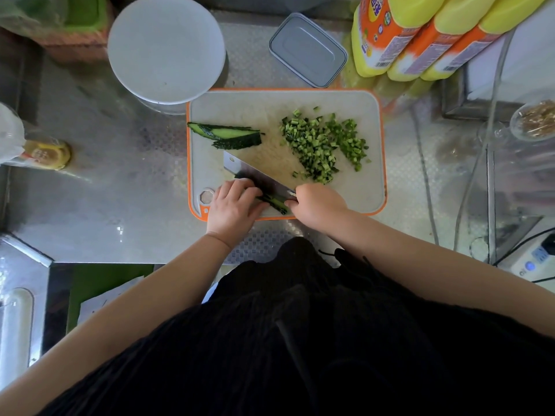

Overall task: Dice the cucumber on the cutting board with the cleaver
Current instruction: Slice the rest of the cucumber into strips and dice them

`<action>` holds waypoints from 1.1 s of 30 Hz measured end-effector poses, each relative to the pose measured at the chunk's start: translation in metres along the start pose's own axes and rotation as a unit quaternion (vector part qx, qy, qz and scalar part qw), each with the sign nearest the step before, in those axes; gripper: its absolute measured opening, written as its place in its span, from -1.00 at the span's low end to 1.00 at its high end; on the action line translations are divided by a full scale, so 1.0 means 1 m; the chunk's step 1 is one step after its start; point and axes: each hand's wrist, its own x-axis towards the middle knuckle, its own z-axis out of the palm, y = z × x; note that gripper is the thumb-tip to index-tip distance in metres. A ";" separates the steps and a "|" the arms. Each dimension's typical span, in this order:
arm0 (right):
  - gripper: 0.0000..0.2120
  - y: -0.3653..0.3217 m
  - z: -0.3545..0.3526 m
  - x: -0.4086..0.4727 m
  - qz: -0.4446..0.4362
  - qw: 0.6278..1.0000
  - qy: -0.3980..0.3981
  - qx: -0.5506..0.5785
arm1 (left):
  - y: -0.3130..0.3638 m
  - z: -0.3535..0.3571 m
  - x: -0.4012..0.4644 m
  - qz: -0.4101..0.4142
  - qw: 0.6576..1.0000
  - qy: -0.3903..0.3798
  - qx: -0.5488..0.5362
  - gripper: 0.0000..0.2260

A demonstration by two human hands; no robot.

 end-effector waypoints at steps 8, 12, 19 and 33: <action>-0.74 0.003 -0.001 -0.012 -0.005 0.999 0.034 -0.006 | -0.002 0.002 0.000 0.023 0.999 0.039 -0.003 -0.82; -0.76 -0.002 0.000 -0.013 -0.003 1.000 0.026 -0.007 | -0.003 0.004 -0.001 0.021 0.999 0.043 -0.008 -0.84; -0.77 -0.004 -0.002 -0.014 -0.005 1.000 0.015 -0.019 | -0.004 0.005 -0.001 0.023 0.998 0.045 -0.025 -0.84; -0.85 -0.007 -0.013 -0.007 -0.003 0.999 -0.028 -0.036 | -0.007 0.007 0.001 0.015 0.997 0.040 -0.060 -0.93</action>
